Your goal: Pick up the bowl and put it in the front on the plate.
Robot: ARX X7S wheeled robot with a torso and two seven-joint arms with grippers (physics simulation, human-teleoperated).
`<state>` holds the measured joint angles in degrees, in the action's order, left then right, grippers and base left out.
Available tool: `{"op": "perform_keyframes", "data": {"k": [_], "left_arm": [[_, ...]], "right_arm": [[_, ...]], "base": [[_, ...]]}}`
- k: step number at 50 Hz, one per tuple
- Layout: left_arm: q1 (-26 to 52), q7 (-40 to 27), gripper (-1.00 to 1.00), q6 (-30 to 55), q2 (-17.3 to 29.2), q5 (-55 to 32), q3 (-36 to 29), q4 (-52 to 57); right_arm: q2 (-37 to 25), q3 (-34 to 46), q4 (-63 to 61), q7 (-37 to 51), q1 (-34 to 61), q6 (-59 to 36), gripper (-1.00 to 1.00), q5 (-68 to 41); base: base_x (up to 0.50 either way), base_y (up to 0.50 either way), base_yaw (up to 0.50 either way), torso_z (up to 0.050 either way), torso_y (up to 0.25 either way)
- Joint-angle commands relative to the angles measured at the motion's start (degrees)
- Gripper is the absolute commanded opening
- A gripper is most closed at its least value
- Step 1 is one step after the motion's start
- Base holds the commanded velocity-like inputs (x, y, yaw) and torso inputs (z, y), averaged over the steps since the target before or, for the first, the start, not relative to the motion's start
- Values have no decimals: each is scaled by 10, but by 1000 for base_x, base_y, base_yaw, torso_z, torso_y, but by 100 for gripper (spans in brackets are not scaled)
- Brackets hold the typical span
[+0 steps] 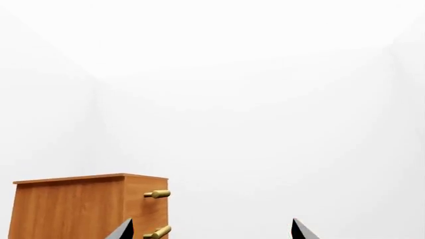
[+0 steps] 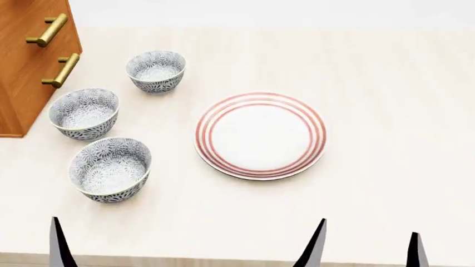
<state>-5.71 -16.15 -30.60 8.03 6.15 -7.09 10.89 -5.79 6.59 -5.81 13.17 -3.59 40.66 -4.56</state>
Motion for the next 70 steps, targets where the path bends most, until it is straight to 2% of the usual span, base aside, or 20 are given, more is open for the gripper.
{"op": "perform_keyframes", "data": {"k": [1,11,61,70], "left_arm": [[0,-7,100,-1,6,-1,-6,-1],[-1,-14,100,0,10,0,-9,7],[-4,-46,100,-10,26,19,-26,16],[-5,-50,100,-12,29,19,-29,15]], "right_arm": [[-7,8,3,9,1,5,100,0],[-12,14,0,14,0,16,100,-3],[-32,35,-2,40,2,24,100,-3],[-35,39,-2,42,1,37,100,-3]], "base": [[0,0,0,0,0],[66,0,0,0,0],[500,0,0,0,0],[0,0,0,0,0]]}}
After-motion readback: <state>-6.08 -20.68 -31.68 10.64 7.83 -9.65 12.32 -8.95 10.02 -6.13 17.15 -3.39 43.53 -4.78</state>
